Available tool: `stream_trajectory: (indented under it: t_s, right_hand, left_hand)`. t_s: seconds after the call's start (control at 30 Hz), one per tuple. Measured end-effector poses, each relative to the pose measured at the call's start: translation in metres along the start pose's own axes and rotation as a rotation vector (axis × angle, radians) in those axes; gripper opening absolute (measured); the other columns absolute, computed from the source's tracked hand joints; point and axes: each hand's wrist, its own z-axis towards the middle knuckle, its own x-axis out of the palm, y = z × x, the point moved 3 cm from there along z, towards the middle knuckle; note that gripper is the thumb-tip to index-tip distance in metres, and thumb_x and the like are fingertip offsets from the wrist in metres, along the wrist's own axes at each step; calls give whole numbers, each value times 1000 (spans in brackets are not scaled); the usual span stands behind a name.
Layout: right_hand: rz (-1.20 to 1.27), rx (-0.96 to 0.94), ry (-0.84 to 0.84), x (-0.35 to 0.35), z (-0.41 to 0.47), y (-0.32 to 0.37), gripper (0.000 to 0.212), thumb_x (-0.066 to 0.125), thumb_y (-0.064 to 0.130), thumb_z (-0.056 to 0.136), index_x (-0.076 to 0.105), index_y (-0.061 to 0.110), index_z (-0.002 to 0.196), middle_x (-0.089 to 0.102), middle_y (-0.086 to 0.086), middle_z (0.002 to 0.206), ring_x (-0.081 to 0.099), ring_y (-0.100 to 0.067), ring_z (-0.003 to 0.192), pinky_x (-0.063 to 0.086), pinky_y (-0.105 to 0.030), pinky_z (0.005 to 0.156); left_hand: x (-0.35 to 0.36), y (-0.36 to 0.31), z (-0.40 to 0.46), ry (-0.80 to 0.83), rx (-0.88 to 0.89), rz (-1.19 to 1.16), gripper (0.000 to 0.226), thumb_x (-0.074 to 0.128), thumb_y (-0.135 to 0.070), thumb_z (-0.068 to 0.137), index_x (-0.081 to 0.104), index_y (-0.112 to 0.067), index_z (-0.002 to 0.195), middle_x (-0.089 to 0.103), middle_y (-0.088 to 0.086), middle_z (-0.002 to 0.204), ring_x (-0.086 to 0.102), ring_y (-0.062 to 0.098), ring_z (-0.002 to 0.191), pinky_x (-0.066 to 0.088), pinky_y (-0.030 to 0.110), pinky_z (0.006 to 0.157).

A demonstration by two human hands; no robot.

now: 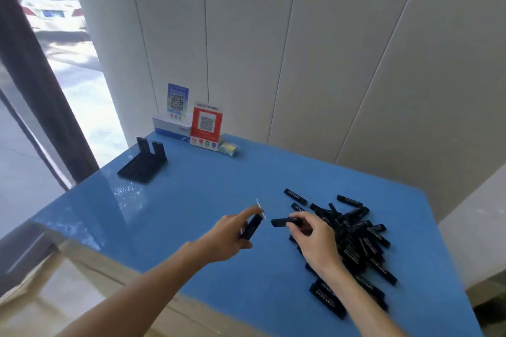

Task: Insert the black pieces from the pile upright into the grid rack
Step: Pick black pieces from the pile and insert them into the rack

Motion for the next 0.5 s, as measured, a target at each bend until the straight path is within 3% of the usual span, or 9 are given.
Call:
stream_trajectory:
  t_s: [0.17,0.27,0.5]
  right_hand:
    - [-2,-64,45,85,24,64,16,66,17,86,61,25,98,64,9,91,59,3,84,46,-10,69]
    - [-13,-109,28,134,34,97,23,70,21,84,58,26,103,61,14,92,61,2,79,48,-15,66]
    - [-2,-215,21,216,49,148,21,72,14,80,60,23,94,64,10,83,60,3,77,45,-9,63]
  left_hand:
    - [-76,65,-36,-32,-46,-20,65,66,-17,86,28,-44,131,56,-1,96,59,16,71,50,35,68]
    - [-118,108,-58,-65,-61,-14,67,67,-19,85,26,-47,129,56,-4,96,60,13,70,52,37,69]
    - [-191,188,-86,-109,-79,26,67,70,-21,83,29,-49,127,58,-5,91,62,10,69,54,33,70]
